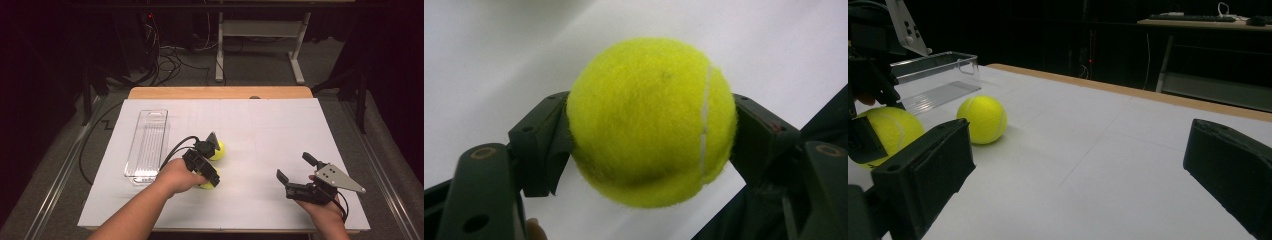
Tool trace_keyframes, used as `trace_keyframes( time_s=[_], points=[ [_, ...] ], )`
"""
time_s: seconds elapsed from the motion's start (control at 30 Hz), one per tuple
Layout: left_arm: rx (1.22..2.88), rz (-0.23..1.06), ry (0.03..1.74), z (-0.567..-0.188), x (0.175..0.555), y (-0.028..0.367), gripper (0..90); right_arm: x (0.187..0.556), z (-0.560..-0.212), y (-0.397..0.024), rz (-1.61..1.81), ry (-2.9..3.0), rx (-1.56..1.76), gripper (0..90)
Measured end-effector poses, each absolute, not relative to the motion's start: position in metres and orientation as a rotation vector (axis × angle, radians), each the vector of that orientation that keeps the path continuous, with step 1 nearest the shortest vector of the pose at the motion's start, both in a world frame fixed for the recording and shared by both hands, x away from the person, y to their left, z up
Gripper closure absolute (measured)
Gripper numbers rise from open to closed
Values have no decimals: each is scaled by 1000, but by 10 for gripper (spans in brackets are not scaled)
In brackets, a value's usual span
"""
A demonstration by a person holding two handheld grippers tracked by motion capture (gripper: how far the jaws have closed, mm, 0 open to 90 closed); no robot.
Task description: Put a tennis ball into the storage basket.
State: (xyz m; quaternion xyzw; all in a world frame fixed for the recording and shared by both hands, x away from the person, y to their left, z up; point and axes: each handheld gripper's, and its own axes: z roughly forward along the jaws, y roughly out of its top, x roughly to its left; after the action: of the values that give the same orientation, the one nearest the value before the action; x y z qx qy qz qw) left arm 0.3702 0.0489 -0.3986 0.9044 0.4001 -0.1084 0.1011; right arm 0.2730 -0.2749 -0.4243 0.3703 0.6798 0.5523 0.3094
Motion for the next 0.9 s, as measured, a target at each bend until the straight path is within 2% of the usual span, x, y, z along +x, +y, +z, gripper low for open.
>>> trace_keyframes(
  time_s=[0.9],
  points=[
    [2719,-294,1172,-386,363,71,264,272,-425,-273,1451,1803,977,1]
  ],
)
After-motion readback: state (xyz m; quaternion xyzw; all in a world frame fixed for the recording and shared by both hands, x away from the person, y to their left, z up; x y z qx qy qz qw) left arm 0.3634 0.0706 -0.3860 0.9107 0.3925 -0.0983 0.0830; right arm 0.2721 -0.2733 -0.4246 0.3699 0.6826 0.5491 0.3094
